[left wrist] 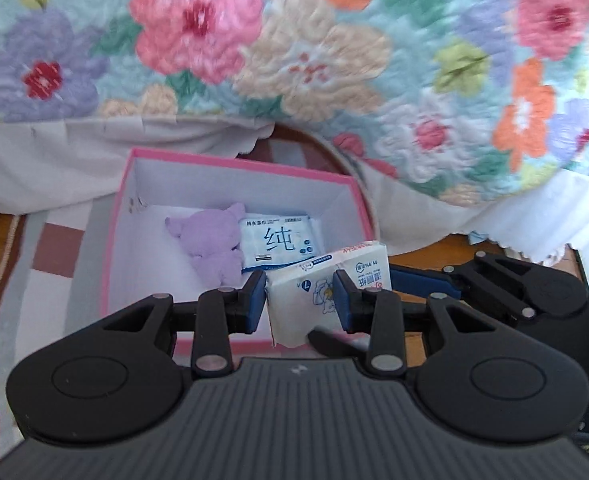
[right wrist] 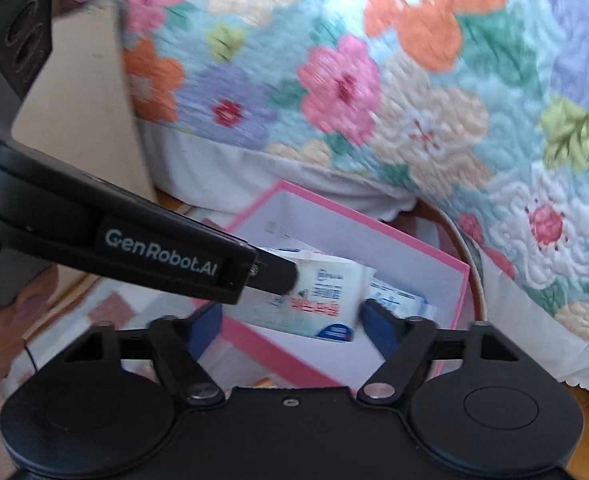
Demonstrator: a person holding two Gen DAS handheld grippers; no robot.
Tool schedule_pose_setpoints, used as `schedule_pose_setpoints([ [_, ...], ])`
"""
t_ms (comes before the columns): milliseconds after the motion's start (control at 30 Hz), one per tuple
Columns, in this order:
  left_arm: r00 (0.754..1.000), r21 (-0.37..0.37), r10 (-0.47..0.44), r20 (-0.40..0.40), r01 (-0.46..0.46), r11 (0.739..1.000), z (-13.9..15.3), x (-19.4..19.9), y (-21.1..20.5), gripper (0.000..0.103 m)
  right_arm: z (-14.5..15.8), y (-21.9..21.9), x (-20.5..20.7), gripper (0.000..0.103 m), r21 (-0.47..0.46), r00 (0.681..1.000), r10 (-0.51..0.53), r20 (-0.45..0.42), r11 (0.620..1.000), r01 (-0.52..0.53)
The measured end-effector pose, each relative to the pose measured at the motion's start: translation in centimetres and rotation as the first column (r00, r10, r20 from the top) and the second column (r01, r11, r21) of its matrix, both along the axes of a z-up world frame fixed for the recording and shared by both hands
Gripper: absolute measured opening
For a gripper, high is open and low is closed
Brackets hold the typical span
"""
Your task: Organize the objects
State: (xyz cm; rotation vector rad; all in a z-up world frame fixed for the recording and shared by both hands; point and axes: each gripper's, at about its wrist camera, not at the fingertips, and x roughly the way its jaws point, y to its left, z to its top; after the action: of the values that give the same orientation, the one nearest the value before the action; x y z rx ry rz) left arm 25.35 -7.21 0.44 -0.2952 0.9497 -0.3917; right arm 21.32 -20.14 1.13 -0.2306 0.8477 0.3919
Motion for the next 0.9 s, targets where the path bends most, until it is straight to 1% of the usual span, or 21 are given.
schedule_pose_setpoints([
  [33,1.0,-0.012,0.0,-0.018,0.0,1.0,-1.0,1.2,-0.3,0.035,-0.8,-0.5,1.2,0.065,0.008,1.0,-0.018,-0.02,1.0,0.019],
  [100,0.999,-0.03,-0.01,-0.053,0.008,1.0,-2.8,3.2,-0.8,0.036,-2.0,-1.4,3.1,0.058,0.02,0.997,-0.062,-0.047,0.998,0.063],
  [200,0.995,-0.061,-0.006,-0.096,0.0,0.998,-5.5,6.1,-1.7,0.037,-4.2,-2.7,5.5,0.053,0.019,0.991,-0.115,-0.071,0.993,0.116],
  [233,0.995,-0.058,-0.004,-0.103,-0.002,0.998,-6.4,7.1,-2.1,0.037,-4.8,-3.0,6.1,0.052,0.017,0.989,-0.127,-0.078,0.992,0.129],
  [267,0.994,-0.056,0.006,-0.107,-0.012,0.998,-7.1,7.9,-2.4,0.037,-5.7,-3.4,7.1,0.049,0.017,0.985,-0.146,-0.091,0.989,0.148],
  [367,0.992,-0.041,0.018,-0.125,-0.024,0.999,-9.3,10.3,-3.1,0.038,-7.9,-4.3,9.4,0.046,0.028,0.974,-0.188,-0.129,0.981,0.193],
  [400,0.991,-0.04,0.023,-0.135,-0.029,0.999,-10.0,11.0,-3.3,0.038,-8.6,-4.4,10.0,0.045,0.026,0.972,-0.195,-0.133,0.979,0.2],
  [500,0.986,-0.039,0.013,-0.164,-0.02,0.999,-11.7,12.6,-4.0,0.036,-10.5,-4.3,10.8,0.041,-0.018,0.973,-0.204,-0.104,0.979,0.204],
  [600,0.988,-0.01,0.001,-0.154,-0.002,1.0,-12.4,13.2,-4.8,0.036,-11.5,-4.8,11.6,0.041,-0.005,0.965,-0.228,-0.126,0.973,0.23],
  [700,0.993,0.008,0.005,-0.12,-0.004,1.0,-12.4,13.6,-5.0,0.037,-11.8,-4.8,12.1,0.041,-0.005,0.968,-0.222,-0.117,0.975,0.223],
  [800,0.994,-0.005,0.015,-0.105,-0.016,1.0,-12.5,14.2,-4.9,0.036,-12.3,-4.3,12.7,0.041,-0.03,0.969,-0.214,-0.122,0.977,0.212],
  [867,0.995,-0.009,0.002,-0.104,-0.003,1.0,-12.8,14.6,-5.0,0.036,-12.9,-4.1,13.2,0.041,-0.053,0.964,-0.231,-0.128,0.973,0.226],
  [900,0.994,-0.006,0.004,-0.111,-0.005,1.0,-13.1,14.8,-5.1,0.036,-13.2,-4.0,13.5,0.039,-0.063,0.962,-0.238,-0.133,0.971,0.232],
])
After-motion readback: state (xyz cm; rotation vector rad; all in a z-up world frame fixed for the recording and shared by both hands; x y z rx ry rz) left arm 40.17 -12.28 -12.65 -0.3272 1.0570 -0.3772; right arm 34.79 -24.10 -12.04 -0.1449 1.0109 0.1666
